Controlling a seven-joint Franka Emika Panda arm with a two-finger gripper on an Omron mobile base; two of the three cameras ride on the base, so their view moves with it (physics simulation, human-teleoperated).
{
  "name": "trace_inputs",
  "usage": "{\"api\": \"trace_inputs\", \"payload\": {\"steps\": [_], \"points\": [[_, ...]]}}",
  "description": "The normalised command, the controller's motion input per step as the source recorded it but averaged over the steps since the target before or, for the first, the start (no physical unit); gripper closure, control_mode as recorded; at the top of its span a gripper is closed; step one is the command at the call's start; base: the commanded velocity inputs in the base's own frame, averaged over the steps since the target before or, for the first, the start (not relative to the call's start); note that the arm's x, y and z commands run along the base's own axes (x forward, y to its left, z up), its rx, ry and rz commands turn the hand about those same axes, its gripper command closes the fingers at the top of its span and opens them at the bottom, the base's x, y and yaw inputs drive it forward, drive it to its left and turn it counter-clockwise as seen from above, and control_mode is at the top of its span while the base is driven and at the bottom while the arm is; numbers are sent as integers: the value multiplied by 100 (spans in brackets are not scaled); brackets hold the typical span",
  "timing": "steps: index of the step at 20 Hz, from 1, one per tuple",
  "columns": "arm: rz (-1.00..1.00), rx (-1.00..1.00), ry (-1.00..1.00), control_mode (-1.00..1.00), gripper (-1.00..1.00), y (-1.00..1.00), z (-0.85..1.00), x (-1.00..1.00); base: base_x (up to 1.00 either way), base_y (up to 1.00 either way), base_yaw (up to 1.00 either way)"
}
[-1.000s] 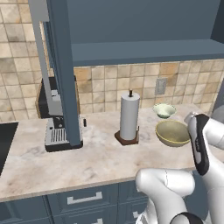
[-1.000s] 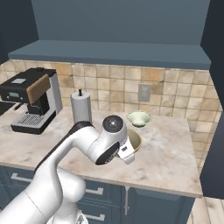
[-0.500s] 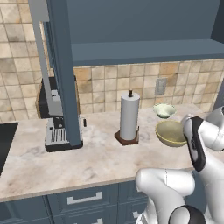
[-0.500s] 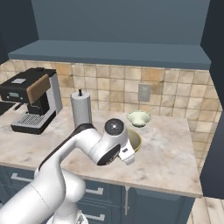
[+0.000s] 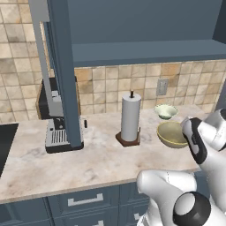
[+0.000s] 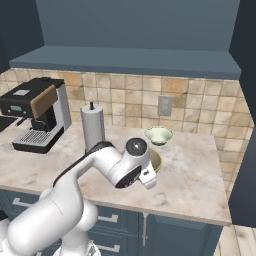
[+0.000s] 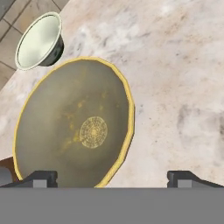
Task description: Pick up the bowls on the counter and stack them on top of one another in the open cabinet. Place the smaller bowl on top of the larger bowl.
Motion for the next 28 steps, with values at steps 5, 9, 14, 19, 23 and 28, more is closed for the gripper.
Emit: {"api": "trace_inputs", "payload": {"steps": [5, 9, 14, 19, 23, 28], "points": [[0, 1, 0, -100, -100, -4, -24, 18, 0, 0, 0], [0, 1, 0, -100, -100, -4, -23, 20, 0, 0, 0], [0, 1, 0, -100, -100, -4, -23, 22, 0, 0, 0], [0, 2, 0, -100, -100, -5, -21, 24, 0, 0, 0], [0, 2, 1, -100, -100, -5, -20, 25, 0, 0, 0], [0, 2, 0, -100, -100, -6, -20, 24, 0, 0, 0]]}}
